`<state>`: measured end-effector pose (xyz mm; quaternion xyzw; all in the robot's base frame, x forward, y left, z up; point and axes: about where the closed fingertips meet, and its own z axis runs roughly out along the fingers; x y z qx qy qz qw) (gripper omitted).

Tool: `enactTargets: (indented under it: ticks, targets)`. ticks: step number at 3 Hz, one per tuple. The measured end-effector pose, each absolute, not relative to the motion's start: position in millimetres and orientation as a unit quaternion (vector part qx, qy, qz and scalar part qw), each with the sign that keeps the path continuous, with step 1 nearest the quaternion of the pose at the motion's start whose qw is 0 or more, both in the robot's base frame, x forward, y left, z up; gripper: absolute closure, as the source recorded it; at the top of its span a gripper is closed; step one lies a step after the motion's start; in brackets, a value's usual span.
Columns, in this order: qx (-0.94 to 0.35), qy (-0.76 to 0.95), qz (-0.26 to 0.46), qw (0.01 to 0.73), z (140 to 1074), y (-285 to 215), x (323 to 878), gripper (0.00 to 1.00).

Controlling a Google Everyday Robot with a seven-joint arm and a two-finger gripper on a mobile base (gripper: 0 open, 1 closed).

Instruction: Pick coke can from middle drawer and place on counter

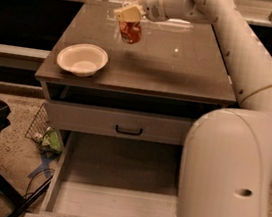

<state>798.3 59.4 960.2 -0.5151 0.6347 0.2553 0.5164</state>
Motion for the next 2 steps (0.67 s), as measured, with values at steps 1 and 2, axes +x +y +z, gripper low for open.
enactTargets:
  ticks: [1, 2]
  targets:
    - [-0.484, 0.640, 0.241, 0.546, 966, 53, 838, 1.00]
    - [-0.452, 0.651, 0.240, 0.560, 966, 45, 862, 1.00]
